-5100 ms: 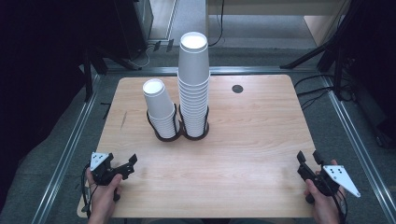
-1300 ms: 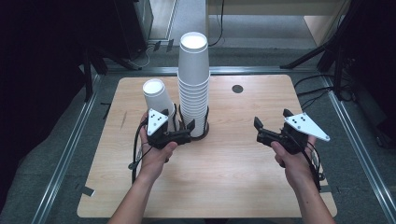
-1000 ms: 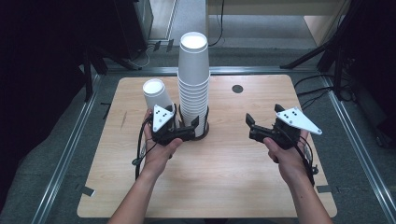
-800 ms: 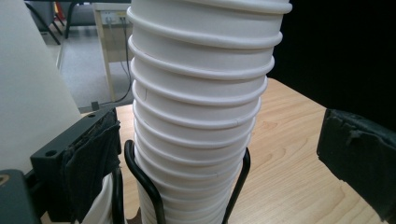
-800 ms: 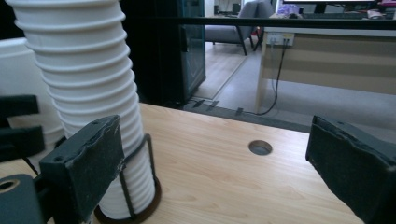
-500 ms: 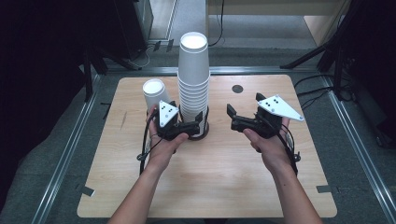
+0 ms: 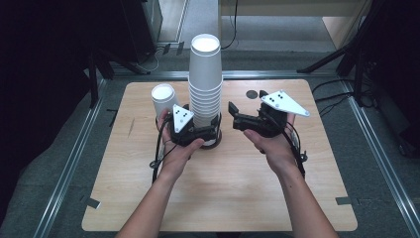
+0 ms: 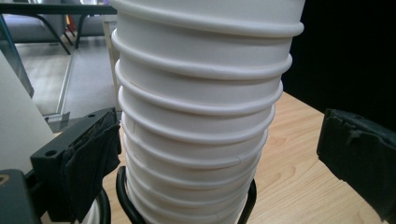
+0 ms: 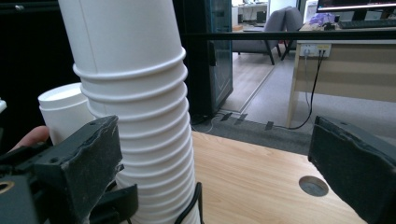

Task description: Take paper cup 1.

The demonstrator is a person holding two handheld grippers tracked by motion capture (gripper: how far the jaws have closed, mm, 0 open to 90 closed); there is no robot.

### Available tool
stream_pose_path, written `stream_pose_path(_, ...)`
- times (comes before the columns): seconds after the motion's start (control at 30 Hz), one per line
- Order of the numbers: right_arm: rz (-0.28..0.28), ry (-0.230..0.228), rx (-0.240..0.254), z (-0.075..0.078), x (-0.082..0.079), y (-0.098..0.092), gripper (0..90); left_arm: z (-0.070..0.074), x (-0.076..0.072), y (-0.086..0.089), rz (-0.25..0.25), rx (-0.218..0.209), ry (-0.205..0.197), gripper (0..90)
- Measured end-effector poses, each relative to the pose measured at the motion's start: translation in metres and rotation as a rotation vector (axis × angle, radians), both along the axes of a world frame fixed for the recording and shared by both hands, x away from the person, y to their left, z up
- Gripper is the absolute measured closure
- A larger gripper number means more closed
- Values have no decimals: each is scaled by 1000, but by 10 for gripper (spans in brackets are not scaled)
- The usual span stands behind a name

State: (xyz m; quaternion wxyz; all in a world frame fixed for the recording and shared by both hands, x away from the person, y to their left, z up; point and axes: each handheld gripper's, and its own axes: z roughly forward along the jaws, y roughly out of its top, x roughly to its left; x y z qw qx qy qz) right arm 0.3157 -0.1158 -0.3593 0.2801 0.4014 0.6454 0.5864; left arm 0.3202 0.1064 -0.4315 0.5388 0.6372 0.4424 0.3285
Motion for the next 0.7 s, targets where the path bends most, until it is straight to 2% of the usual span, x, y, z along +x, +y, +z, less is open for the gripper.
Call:
stream_pose_path(0.23, 16, -12, 3, 11, 5, 12, 29, -1, 2, -3, 4, -10, -11, 0)
stream_pose_path(0.37, 27, -23, 3, 18, 7, 19, 29, -2, 3, -4, 13, -2, -18, 0)
stream_pose_path(0.43, 32, -25, 2, 20, 8, 22, 29, -3, 3, -5, 25, 14, -42, 0)
stream_pose_path(0.5, 39, -32, 0, 23, 8, 27, 29, -3, 4, -6, 30, 19, -47, 0)
stream_pose_path(0.7, 75, -39, 6, 34, 11, 42, 29, -4, 7, -6, 33, -9, -49, 0)
